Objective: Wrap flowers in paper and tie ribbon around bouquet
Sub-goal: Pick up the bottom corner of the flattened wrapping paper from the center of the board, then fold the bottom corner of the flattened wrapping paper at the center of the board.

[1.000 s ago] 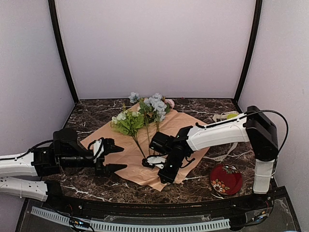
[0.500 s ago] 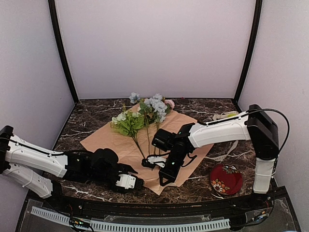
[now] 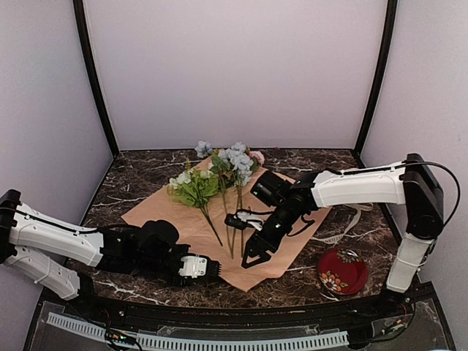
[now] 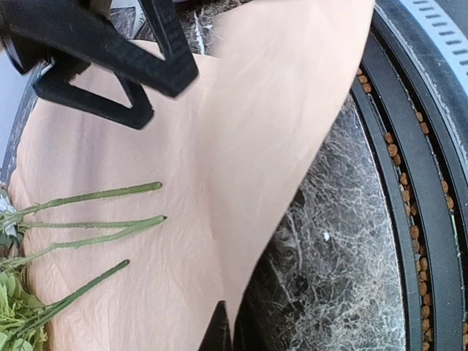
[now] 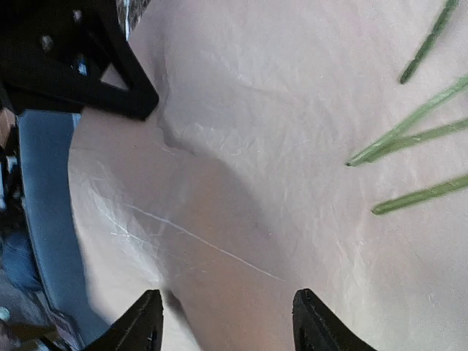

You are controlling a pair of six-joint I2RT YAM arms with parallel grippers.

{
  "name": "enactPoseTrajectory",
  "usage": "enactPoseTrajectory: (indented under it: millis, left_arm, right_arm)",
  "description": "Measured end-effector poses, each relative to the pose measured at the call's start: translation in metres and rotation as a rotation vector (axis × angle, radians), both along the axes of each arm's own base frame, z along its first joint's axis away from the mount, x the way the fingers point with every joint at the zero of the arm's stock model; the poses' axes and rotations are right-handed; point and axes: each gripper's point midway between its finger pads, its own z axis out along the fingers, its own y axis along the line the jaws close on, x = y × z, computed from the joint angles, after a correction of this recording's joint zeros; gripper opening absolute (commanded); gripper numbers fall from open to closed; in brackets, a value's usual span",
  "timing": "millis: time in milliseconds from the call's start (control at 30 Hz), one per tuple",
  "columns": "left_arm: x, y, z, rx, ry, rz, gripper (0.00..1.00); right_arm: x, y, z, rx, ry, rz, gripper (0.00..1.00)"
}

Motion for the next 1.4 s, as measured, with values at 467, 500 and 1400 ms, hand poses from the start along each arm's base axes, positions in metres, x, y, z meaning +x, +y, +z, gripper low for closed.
enactPoseTrajectory:
  millis: [467, 500, 1400]
  left_arm:
    - [0.044, 0.015, 0.013, -0.172, 0.234, 0.219, 0.00]
    - [0.045, 0.016, 0.011, -0.171, 0.246, 0.226, 0.00]
    - [0.059, 0.022, 0.002, -0.175, 0.341, 0.288, 0.00]
  right_arm:
    - [0.025, -0.025, 0.032, 0.255, 0.056, -0.150, 0.74]
    - [0.025, -0.026, 0.031, 0.254, 0.057, -0.154, 0.74]
    - [0.040, -0.036, 0.008, 0.275, -0.103, -0.209, 0.71]
